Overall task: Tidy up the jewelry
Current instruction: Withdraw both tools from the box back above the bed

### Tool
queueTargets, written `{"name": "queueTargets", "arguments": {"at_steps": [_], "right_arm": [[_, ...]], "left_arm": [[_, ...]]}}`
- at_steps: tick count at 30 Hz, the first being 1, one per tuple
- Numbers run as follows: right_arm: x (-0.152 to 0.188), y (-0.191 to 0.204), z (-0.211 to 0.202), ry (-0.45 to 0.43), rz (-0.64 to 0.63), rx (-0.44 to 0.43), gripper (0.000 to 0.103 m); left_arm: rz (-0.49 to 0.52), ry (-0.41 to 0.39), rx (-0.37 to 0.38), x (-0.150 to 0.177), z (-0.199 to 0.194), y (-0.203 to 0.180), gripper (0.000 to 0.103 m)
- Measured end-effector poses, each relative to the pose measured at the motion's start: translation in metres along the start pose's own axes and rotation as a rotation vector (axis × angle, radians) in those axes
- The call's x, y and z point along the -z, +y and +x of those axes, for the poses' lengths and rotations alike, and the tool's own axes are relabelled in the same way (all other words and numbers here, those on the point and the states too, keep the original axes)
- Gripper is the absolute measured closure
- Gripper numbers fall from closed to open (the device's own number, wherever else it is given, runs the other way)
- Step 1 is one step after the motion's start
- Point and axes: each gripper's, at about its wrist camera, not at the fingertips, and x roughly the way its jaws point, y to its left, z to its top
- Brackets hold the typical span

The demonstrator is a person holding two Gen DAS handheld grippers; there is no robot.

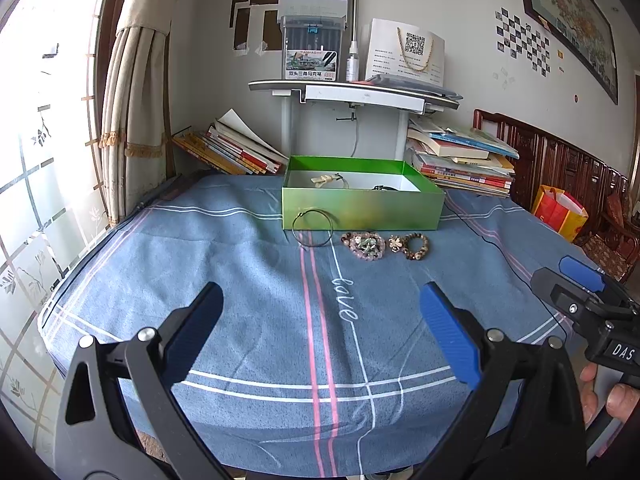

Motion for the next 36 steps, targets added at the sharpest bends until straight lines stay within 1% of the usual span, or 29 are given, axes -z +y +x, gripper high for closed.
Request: {"name": "queueTargets", "arguments": {"at_steps": [19,25,29,36], "right_arm": [[0.002,-0.001,0.000,0.003,0.001,0.004,0.003],[0.002,-0.002,0.003,0.013,0.003,0.005,0.003],[0.003,-0.004,0.007,0.018,0.004,0.006,0.003],[0.006,-0.015,0.017,0.039,0.026,0.015,0.003]], "left_arm": [[-0.003,0.005,0.001,0.002,0.004,0.003,0.006],[-0.001,0.019,-0.002,0.002,0.011,0.004,0.006],[0.003,0.037,-0.006,-0.002,0.022,0.003,0.005],[0.017,0.069,-0.024,-0.024,0.063,-0.004,0.006]]}}
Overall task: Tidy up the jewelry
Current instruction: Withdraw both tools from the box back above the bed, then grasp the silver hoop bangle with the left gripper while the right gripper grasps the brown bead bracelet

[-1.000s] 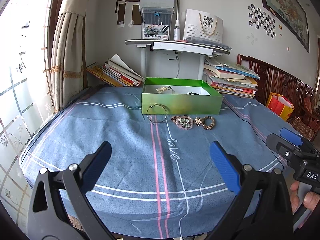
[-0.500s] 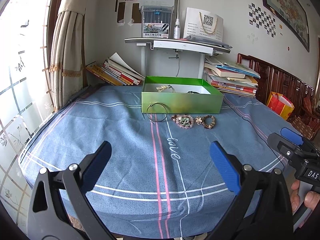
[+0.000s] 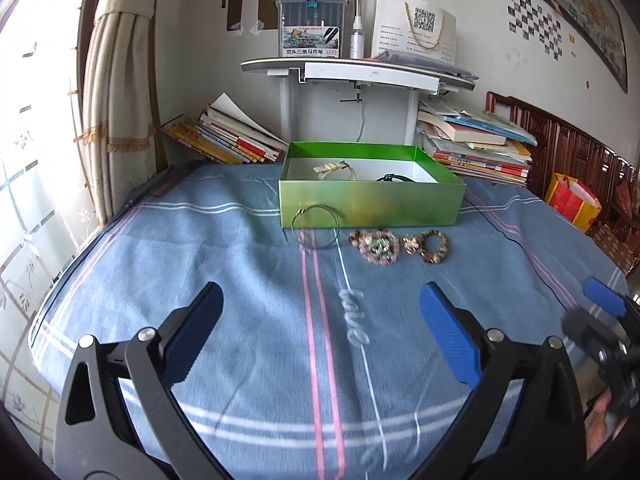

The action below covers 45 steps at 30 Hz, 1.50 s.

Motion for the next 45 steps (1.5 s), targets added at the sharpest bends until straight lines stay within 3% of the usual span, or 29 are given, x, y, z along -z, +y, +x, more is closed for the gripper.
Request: {"name": "queueTargets", "arguments": {"at_steps": [11,18,24,31,34,35,37,38,39,41,43,45], "right_arm": [[-0.013,-0.017,0.034,0.070,-0.011,0.039,0.004],[-0.037,-0.029,0.095,0.164,-0.039,0.089,0.004],[-0.052,-0.033,0.148,0.239,-0.063,0.130,0.015],[-0.047,-0.037,0.202,0.398,-0.094,0.191,0.027],[-0.051,-0.036,0.209,0.396,-0.104,0.209,0.032],[-0.051,-0.037,0.213,0.412,-0.108,0.214,0.035],[-0.049,-0.037,0.219,0.435,-0.095,0.201,0.042],[-0.050,-0.037,0.220,0.438,-0.098,0.203,0.043],[-0.050,-0.036,0.220,0.439,-0.103,0.205,0.044],[-0.050,-0.035,0.220,0.438,-0.108,0.203,0.048],[-0.050,-0.034,0.220,0.433,-0.111,0.199,0.060],[-0.051,-0.032,0.219,0.428,-0.118,0.187,0.087]], "left_arm": [[-0.006,0.121,-0.026,-0.039,0.096,-0.011,0.006],[-0.026,0.209,-0.051,-0.049,0.149,-0.005,0.006],[-0.043,0.264,-0.056,-0.054,0.182,0.003,0.006],[-0.042,0.319,-0.043,-0.056,0.211,0.008,0.007],[-0.045,0.336,-0.040,-0.055,0.220,0.010,0.010],[-0.051,0.346,-0.034,-0.054,0.223,0.011,0.012],[-0.074,0.367,-0.013,-0.052,0.227,0.015,0.030],[-0.086,0.355,-0.016,-0.052,0.226,0.017,0.032],[-0.095,0.349,-0.013,-0.052,0.224,0.018,0.041],[-0.108,0.338,0.000,-0.052,0.223,0.020,0.042],[-0.128,0.326,0.018,-0.052,0.220,0.024,0.043],[-0.147,0.294,0.035,-0.054,0.214,0.027,0.043]]}}
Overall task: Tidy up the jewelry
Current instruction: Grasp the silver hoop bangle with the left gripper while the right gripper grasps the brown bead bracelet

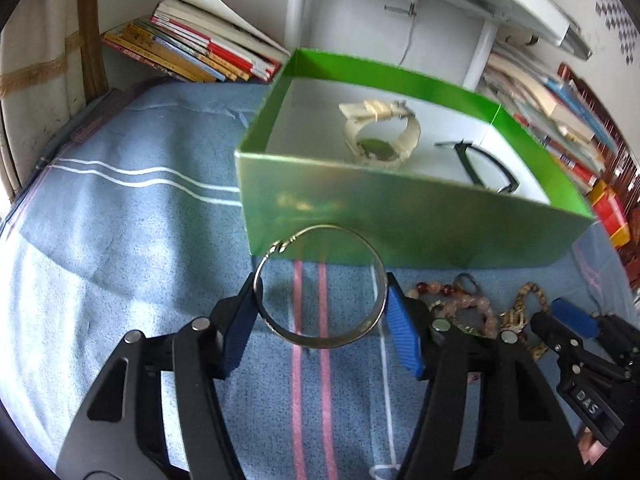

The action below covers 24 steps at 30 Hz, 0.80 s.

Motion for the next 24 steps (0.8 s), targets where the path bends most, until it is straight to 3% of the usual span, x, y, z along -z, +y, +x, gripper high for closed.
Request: {"name": "queueTargets", "arguments": {"at_steps": [2,7,12,24], "right_arm": [[-0.002,0.001,0.002,0.000,0.001,-0.012,0.095],[0.001,-0.004,-0.009,-0.051,0.040,-0.040,0.095],[0.011,-0.007,-0.050,-0.170,0.085,-0.092,0.095],[0.040,-0.003,-0.164,-0.384,0.098,-0.154,0.095]], "left_arm": [[-0.001,-0.042,0.022,0.000,-0.009,0.000,0.043],[0.023,-0.129,0.029,0.003,-0.025,-0.005,0.043],[-0.007,-0.202,0.060,0.004,-0.047,0.001,0.043],[0.056,-0.223,0.088,0.061,-0.165,0.000,0.043]]}}
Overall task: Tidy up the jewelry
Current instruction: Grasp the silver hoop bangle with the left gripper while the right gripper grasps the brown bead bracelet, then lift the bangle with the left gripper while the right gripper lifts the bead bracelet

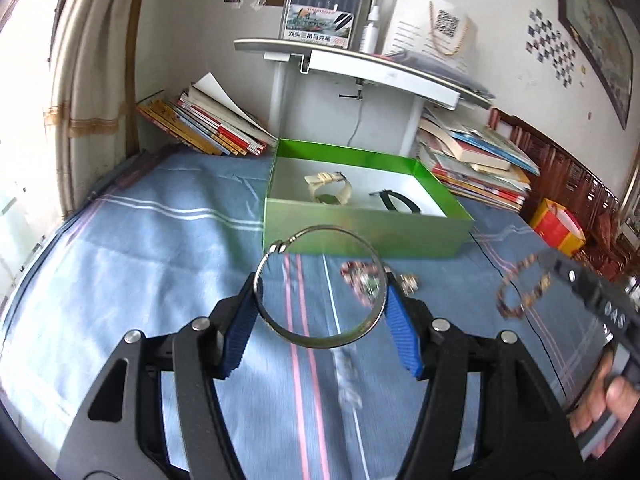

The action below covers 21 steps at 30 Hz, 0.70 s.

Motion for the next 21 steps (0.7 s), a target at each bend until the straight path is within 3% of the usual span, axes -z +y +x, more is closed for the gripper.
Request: {"name": "queueTargets", "arguments": {"at_steps": [8,21], "right_arm": [[0.021,0.012,-0.039,-0.023,-0.023,-0.031,0.095],[0.041,0.014,-0.054,-0.001,-0.040,-0.044,0.095]], "left_arm": [[0.056,-0.013,-0.008,0.028,-0.060,-0.015,0.043],[0.050,-0.004,0.005,0.047,-0.075,-0.027,0.043]]}}
